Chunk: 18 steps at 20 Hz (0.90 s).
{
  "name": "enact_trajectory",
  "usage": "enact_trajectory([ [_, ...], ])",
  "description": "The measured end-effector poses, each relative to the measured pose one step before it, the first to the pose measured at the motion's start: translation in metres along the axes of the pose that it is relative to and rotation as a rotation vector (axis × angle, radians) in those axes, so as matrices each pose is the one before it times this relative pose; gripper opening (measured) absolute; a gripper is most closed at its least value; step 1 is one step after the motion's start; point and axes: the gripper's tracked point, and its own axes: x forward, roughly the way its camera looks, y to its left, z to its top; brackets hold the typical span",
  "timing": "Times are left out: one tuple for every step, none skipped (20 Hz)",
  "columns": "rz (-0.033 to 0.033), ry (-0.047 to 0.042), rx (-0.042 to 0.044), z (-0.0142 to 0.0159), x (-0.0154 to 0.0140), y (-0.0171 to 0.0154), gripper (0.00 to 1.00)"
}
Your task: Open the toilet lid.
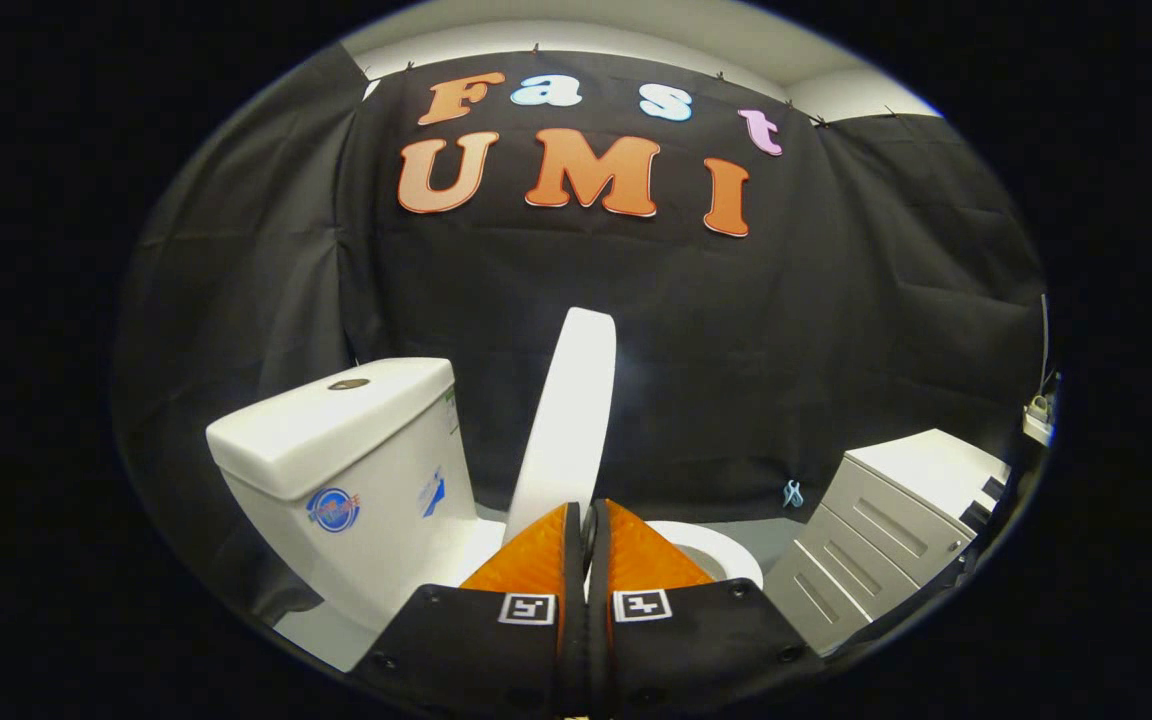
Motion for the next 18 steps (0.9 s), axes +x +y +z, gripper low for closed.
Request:
enact_trajectory([
  [0.00809, -0.00363, -0.00981, 0.0013, 0.00085, 0.00592, 0.08],
  [0.00792, -0.00255, -0.0102, 0.00207, 0.00051, 0.00527, 0.08],
  [0.00857, -0.00504, -0.00949, 0.00031, -0.00051, 0.00573, 0.08],
  [0.00748, -0.00448, -0.00495, 0.00052, -0.00114, 0.00575, 0.08],
  [0.00585, -0.00367, 0.00177, 0.00261, -0.00022, 0.0055, 0.08],
  [0.00587, -0.00233, 0.00334, 0.0018, 0.00041, 0.00463, 0.08],
  [0.00916, -0.00309, 0.00308, 0.00098, -0.00078, 0.00673, 0.08],
  [0.0088, -0.00156, 0.0016, 0.00125, 0.00105, 0.0063, 0.08],
  [0.00484, 0.00031, -0.00616, 0.0022, 0.00035, 0.00578, 0.08],
  [0.00283, -0.0036, -0.01211, 0.00132, 0.00053, 0.00472, 0.08],
  [0.00464, -0.00216, -0.01172, -0.00008, 0.00125, 0.00588, 0.08],
  [0.00965, -0.00332, -0.01327, 0.00206, 0.00003, 0.00741, 0.08],
  [0.00845, -0.00272, -0.00979, 0.00094, -0.00026, 0.00831, 0.08],
  [0.0093, -0.00344, -0.00865, 0.00013, -0.00072, 0.00639, 0.08],
  [0.00646, 0.00221, 0.00198, -0.00041, 0.00006, 0.00529, 0.08],
  [0.00428, 0.0011, 0.00584, 0.00002, -0.00073, 0.00335, 0.08],
  [0.00648, 0.00099, 0.00357, 0.00042, 0.00086, 0.00443, 0.08],
  [0.00914, 0.00061, 0.00069, 0.00101, 0.00102, 0.00601, 0.08],
])
